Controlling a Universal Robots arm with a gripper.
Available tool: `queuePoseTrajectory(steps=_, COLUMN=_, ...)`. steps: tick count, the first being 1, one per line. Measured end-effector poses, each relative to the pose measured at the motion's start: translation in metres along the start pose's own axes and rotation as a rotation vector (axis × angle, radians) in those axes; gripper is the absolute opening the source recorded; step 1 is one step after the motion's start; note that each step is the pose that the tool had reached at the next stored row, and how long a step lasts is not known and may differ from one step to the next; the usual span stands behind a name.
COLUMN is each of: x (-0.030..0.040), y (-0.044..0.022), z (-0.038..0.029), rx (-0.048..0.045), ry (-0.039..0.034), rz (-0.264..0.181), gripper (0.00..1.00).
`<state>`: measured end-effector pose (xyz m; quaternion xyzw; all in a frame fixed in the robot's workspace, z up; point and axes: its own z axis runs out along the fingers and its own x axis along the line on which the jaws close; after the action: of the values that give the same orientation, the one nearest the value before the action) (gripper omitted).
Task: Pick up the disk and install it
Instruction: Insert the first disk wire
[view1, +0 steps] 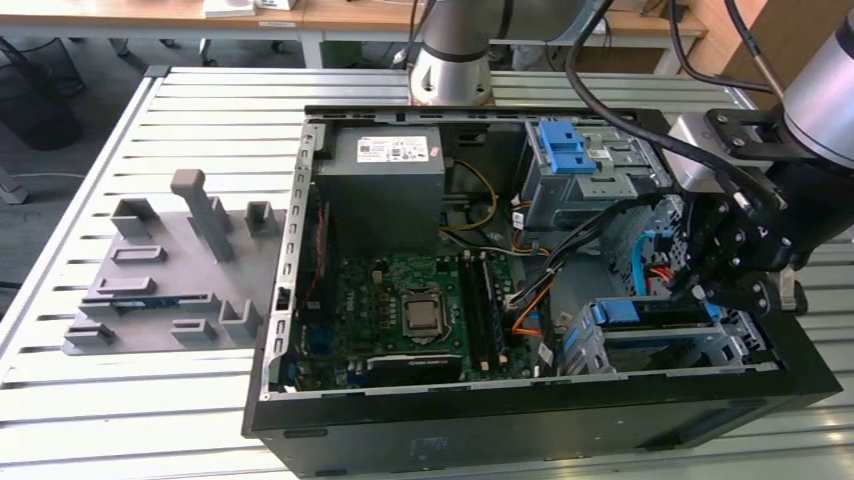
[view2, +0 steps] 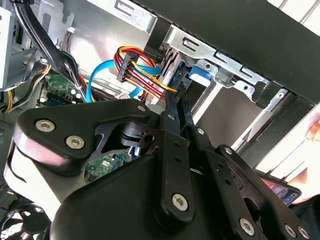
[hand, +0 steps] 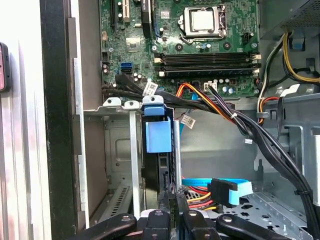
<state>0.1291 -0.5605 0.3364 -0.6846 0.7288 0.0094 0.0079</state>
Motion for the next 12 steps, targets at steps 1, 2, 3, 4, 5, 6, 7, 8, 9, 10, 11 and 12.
queuePoseTrajectory(steps=1, x=0.0001, y=0.0000, z=0.0003, rx=0.0000, ry=0.0001, rz=0.000, gripper=0.16)
queuePoseTrajectory(steps=2, x=0.0001, y=0.0000, z=0.0005, rx=0.0000, ry=0.0001, rz=0.000, gripper=0.16)
queuePoseTrajectory(steps=3, x=0.0002, y=0.0000, z=0.0008, rx=0.0000, ry=-0.0001, rz=0.000, gripper=0.16)
queuePoseTrajectory(steps=4, x=0.0004, y=0.0000, z=0.0011, rx=0.0000, ry=-0.0003, rz=0.000, gripper=0.16)
queuePoseTrajectory(steps=5, x=0.0005, y=0.0000, z=0.0014, rx=-0.0001, ry=-0.0003, rz=-0.002, gripper=0.16)
queuePoseTrajectory(steps=6, x=0.0006, y=0.0000, z=0.0016, rx=-0.0002, ry=0.0000, rz=-0.005, gripper=0.16)
queuePoseTrajectory(steps=7, x=0.0007, y=0.0000, z=0.0019, rx=-0.0003, ry=0.0001, rz=-0.010, gripper=0.16)
queuePoseTrajectory(steps=8, x=0.0006, y=0.0002, z=0.0022, rx=-0.0005, ry=0.0000, rz=-0.016, gripper=0.16)
queuePoseTrajectory(steps=9, x=0.0007, y=0.0005, z=0.0023, rx=-0.0005, ry=0.0000, rz=-0.018, gripper=0.16)
queuePoseTrajectory(steps=10, x=0.0007, y=0.0005, z=0.0024, rx=-0.0005, ry=0.0001, rz=-0.018, gripper=0.16)
queuePoseTrajectory(steps=11, x=0.0007, y=0.0005, z=0.0025, rx=-0.0005, ry=0.0000, rz=-0.018, gripper=0.16)
queuePoseTrajectory(steps=12, x=0.0007, y=0.0005, z=0.0026, rx=-0.0006, ry=0.0000, rz=-0.018, gripper=0.16)
